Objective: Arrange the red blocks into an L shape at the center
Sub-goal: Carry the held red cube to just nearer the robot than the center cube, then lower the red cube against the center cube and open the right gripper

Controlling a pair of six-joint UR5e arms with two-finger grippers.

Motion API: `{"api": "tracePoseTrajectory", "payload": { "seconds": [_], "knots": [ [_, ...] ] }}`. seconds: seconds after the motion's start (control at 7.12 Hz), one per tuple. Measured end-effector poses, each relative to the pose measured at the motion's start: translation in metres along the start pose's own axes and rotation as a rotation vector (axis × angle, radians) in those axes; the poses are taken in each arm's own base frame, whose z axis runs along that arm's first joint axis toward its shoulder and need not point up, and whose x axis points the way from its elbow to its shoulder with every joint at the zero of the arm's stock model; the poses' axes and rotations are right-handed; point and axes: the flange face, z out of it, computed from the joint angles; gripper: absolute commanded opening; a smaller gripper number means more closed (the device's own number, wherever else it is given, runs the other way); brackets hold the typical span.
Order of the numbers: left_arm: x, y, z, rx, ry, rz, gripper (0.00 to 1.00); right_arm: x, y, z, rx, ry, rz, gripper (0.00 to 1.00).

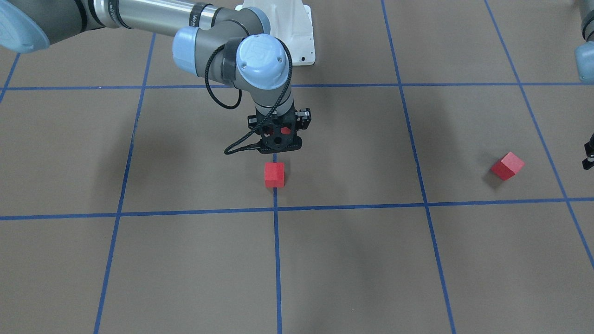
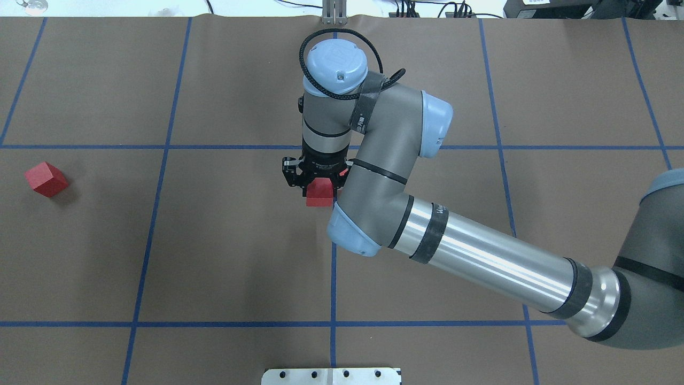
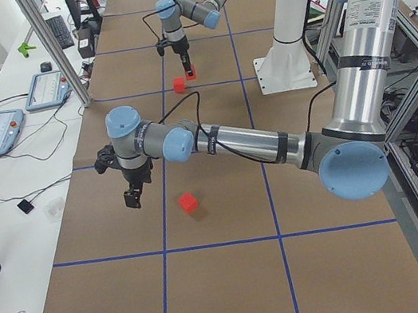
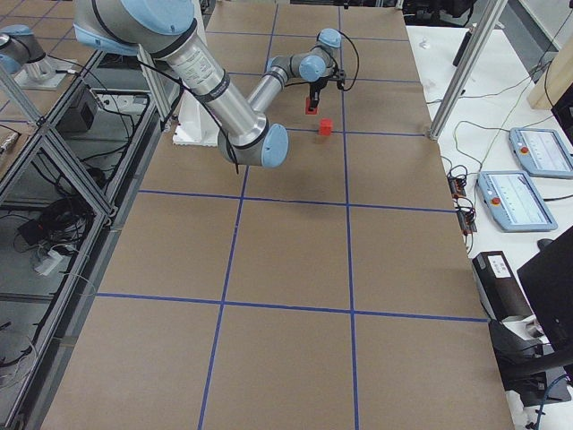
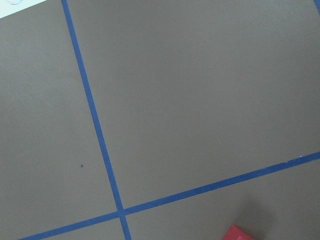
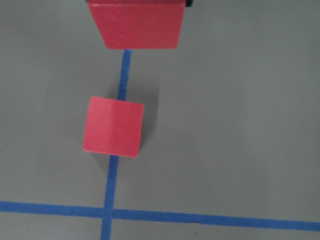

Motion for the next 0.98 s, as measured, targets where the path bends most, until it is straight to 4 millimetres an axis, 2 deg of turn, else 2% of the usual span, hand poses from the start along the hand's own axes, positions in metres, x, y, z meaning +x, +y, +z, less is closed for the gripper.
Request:
{"api": "tracePoseTrajectory", "payload": {
  "seconds": [0.28, 0.98],
  "knots": [
    [0.000, -0.001, 0.000, 0.000, 0.000, -0.001, 0.99, -0.004, -0.002, 0.022, 0.004, 0.020, 0.028, 0.00],
    [0.000, -0.003, 0.001, 0.000, 0.000, -0.005, 0.99, 0.015, -0.008, 0.042, 0.026, 0.066, 0.042, 0.00]
  ]
}}
